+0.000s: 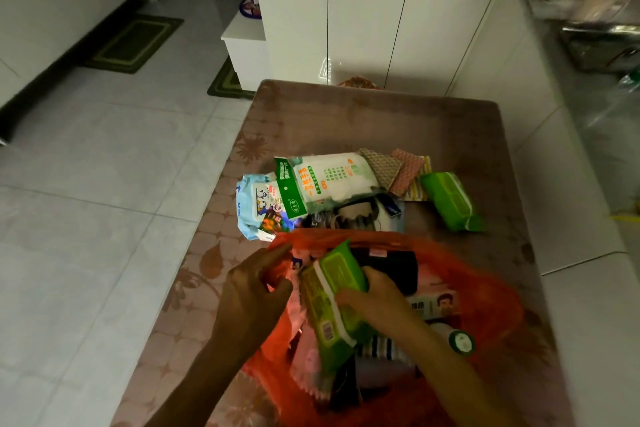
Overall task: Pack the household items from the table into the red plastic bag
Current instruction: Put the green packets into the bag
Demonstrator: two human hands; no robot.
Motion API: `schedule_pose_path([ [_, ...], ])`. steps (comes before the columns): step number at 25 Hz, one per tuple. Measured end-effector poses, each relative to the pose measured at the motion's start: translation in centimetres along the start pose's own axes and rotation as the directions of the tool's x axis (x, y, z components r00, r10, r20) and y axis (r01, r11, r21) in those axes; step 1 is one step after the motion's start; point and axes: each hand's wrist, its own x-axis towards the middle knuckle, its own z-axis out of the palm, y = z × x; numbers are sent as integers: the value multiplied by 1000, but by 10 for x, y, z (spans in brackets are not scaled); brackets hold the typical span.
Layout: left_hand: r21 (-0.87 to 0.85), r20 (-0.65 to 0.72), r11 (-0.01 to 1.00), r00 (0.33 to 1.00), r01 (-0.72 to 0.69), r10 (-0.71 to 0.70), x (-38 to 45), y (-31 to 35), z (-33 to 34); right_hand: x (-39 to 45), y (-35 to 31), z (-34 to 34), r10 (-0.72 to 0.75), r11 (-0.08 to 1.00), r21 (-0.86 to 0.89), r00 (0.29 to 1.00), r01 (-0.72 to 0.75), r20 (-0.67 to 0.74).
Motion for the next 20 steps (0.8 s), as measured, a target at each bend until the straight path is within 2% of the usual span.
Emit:
schedule_pose_path([
  [2, -26, 57, 999, 998, -35, 37, -1, -2, 1, 8, 8, 24, -42, 994, 92, 991, 53, -123],
  [3, -39, 89, 998, 995, -43, 47, -1, -2, 1, 9, 10, 35, -101, 990, 77, 972, 120, -210],
  [4, -45, 117, 998, 992, -47, 52, 0, -3, 1, 9, 11, 46, -183, 983, -30, 946, 182, -266],
  [5, -23, 144, 998, 988, -61, 64, -1, -5, 3, 10, 12, 55, -263, 955, -213, 924, 208, -278],
  [7, 163, 159, 973, 978, -163, 137, -3, -7, 9, 12, 17, 64, -325, 822, -552, 912, 142, -249],
  [8, 274, 175, 937, 970, -215, 171, -3, -6, 14, 13, 18, 60, -315, 779, -616, 922, 116, -225],
  [10, 363, 213, 896, 959, -256, 188, 3, -3, 27, 9, 11, 35, -333, 796, -584, 920, 159, -204],
  [12, 268, 268, 932, 948, -242, 169, 12, 0, 39, 7, 1, -2, -445, 835, -472, 853, 284, -274],
  [14, 149, 275, 961, 943, -233, 186, 14, 1, 47, 8, -5, -48, -505, 839, -436, 763, 325, -404],
  [15, 96, 251, 971, 950, -217, 187, 12, 2, 48, 10, -2, -73, -493, 846, -449, 744, 289, -451],
  [16, 46, 218, 982, 961, -182, 168, 11, 3, 47, 10, 3, -98, -452, 850, -483, 758, 208, -469],
  [17, 6, 191, 990, 972, -140, 137, 11, 4, 45, 10, 12, -123, -354, 849, -523, 813, 72, -462],
  [19, -27, 160, 995, 983, -91, 94, 12, 5, 38, 5, 39, -157, -36, 803, -567, 935, -184, -354],
  [20, -38, 145, 996, 986, -83, 88, 14, 6, 34, -3, 52, -163, 106, 769, -582, 951, -264, -291],
])
